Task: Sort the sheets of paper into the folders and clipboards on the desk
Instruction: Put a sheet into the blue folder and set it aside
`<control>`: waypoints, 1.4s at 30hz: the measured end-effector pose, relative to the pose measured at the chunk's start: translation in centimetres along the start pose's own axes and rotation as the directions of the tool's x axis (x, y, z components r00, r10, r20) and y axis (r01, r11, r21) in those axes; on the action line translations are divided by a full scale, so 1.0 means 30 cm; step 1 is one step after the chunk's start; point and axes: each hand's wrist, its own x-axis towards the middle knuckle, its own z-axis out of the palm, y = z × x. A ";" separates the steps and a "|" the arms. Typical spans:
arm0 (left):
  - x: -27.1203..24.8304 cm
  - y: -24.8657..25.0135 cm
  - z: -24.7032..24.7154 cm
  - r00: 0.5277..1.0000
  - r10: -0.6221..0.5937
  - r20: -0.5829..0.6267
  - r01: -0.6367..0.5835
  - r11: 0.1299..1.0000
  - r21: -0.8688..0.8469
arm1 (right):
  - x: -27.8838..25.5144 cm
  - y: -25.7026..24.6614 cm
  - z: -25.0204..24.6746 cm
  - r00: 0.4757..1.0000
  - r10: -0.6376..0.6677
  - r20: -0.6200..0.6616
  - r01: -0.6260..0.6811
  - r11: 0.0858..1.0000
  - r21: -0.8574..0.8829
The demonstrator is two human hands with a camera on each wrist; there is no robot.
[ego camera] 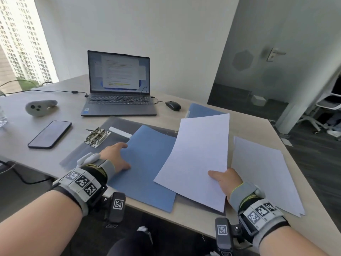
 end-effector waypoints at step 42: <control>-0.102 0.386 0.238 0.864 0.422 0.276 -0.491 0.830 0.266 | -0.013 0.102 -0.309 0.959 0.217 -0.182 -0.087 0.838 0.539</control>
